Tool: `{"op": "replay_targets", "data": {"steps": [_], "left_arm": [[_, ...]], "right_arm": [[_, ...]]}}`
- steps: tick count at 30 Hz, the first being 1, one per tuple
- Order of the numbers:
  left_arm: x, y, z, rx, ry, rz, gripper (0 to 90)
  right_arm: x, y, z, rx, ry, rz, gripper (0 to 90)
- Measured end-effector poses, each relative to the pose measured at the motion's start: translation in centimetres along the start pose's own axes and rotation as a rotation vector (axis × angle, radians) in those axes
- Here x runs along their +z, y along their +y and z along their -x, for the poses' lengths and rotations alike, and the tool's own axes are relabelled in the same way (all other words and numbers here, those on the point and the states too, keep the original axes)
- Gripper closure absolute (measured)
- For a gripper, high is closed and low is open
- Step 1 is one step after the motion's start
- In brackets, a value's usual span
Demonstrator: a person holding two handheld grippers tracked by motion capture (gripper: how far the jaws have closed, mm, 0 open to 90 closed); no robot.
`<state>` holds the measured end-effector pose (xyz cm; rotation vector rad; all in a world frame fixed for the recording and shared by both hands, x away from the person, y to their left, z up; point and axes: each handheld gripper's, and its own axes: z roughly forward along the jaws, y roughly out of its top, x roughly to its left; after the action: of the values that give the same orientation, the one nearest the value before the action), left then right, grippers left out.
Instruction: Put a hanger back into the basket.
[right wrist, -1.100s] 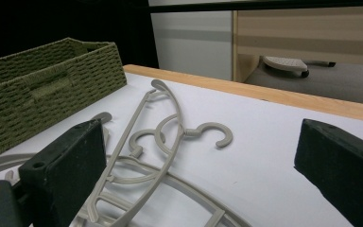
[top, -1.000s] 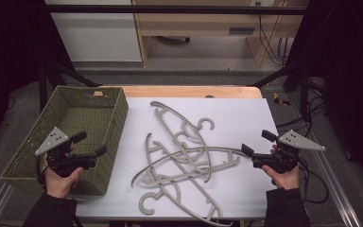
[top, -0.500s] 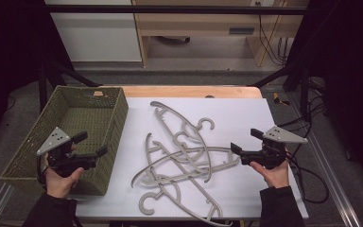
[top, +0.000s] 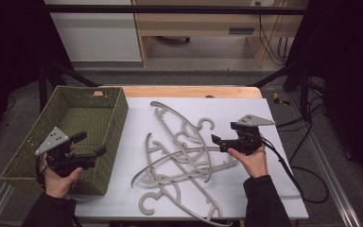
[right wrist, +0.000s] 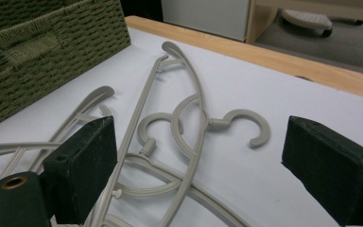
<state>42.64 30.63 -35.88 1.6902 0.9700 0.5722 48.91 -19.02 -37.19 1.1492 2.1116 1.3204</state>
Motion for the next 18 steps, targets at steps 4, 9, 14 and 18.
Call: {"op": "replay_targets", "data": {"steps": [4,9,14,18], "left_arm": [[-0.1,0.0,0.0,0.007,-0.003,0.001,5.1],[0.0,0.0,0.0,0.012,-0.003,-0.004,5.3],[0.0,0.0,0.1,0.015,-0.004,-0.008,5.3],[0.1,0.0,0.2,0.018,-0.005,-0.007,5.4]], "right_arm": [[1.8,0.4,-0.3,-0.018,-0.007,-0.043,12.3],[3.8,0.3,-0.2,-0.010,-0.005,-0.093,16.3],[5.9,-0.2,0.1,-0.007,-0.019,-0.165,21.0],[7.4,-0.7,0.3,0.000,-0.024,-0.220,24.8]]}}
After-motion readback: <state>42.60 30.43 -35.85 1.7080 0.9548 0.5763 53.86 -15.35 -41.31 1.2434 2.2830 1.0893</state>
